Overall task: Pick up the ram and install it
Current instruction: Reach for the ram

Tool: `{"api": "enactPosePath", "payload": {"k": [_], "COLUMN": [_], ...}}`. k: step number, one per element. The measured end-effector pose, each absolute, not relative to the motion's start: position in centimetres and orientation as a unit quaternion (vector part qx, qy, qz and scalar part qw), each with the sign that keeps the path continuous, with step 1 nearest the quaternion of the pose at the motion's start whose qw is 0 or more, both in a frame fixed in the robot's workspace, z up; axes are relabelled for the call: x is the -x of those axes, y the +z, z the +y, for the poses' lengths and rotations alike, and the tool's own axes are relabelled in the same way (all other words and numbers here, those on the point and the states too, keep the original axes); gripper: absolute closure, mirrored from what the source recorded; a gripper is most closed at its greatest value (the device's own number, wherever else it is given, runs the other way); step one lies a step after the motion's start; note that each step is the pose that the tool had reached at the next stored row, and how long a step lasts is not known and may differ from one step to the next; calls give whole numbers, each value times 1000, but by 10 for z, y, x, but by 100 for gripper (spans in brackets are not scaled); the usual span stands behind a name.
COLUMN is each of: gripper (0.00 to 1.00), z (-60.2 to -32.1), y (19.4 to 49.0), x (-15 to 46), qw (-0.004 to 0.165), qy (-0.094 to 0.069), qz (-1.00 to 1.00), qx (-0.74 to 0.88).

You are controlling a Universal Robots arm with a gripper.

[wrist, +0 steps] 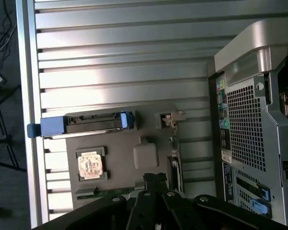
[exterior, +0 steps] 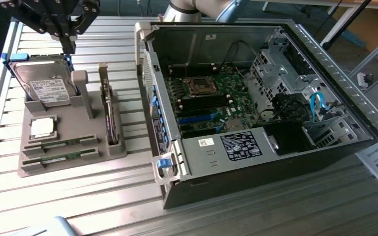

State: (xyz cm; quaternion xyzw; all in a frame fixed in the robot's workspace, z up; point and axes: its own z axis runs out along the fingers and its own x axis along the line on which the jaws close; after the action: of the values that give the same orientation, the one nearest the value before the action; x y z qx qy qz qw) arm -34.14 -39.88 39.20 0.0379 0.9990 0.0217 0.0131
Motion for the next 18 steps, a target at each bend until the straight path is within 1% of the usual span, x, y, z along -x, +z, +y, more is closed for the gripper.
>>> {"api": "enactPosePath", "payload": {"k": [10,18], "gripper": [90,90], "z": [-399,-399], "y": [392,392], "x": [375,375], "qw": [13,13], "qy": [22,22], "qz": [999,999], "qx": [-38,-38]}}
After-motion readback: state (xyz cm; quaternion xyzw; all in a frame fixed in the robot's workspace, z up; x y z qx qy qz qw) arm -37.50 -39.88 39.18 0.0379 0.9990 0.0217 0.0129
